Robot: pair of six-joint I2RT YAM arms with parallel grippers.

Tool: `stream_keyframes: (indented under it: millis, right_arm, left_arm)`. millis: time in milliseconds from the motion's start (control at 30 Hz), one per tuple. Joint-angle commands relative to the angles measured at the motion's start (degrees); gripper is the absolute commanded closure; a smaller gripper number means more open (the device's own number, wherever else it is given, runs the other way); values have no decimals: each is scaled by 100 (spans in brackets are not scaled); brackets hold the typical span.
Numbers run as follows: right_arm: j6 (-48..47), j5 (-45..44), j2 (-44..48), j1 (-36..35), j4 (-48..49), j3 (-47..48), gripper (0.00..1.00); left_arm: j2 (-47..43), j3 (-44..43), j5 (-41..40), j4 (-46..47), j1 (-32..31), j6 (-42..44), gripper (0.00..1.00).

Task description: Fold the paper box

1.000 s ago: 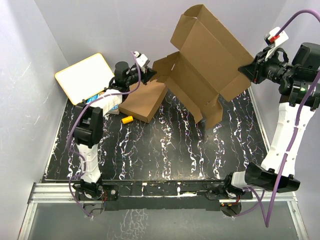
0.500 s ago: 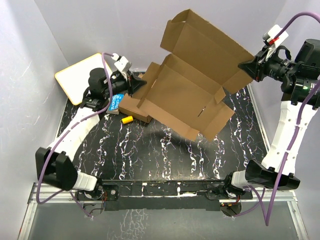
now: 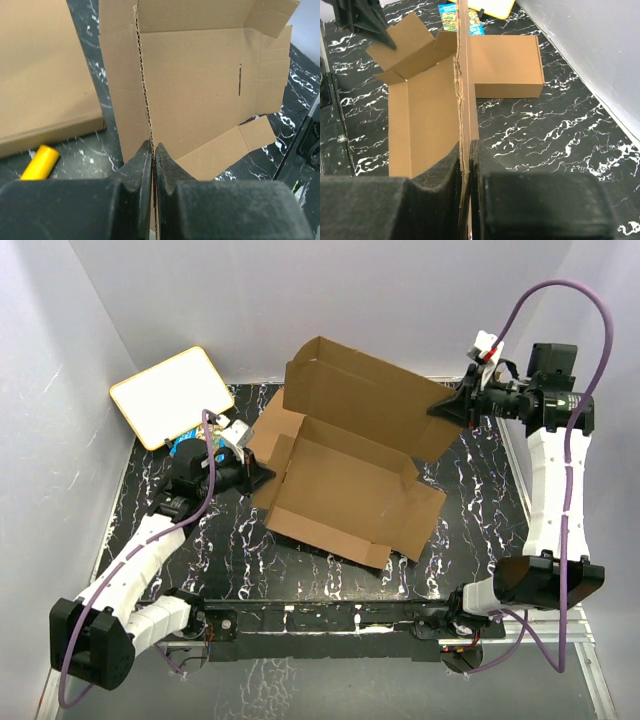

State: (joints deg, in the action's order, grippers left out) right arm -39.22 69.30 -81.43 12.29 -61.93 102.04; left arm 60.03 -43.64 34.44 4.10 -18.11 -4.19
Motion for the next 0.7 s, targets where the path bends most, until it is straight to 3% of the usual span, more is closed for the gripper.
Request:
stream_keyframes:
  millis: [0,333,533,667]
  right_arm:
    - [-409,223,562,-216,640,-324,92]
    - [-1041,501,551,-227,371,-466,92]
    - [-1137,548,698,-244,223,-528,92]
    - [-1129,565,780,-244,159,-488,92]
  left_arm:
    - [-337,128,-152,-293,-35,-56,95]
    - [-553,-1220,-906,-1657,-7,-91,45]
    - [-101,-1674,-446,-1302,314,346,43]
    - [498,-1643,1132,59,1294,225,46]
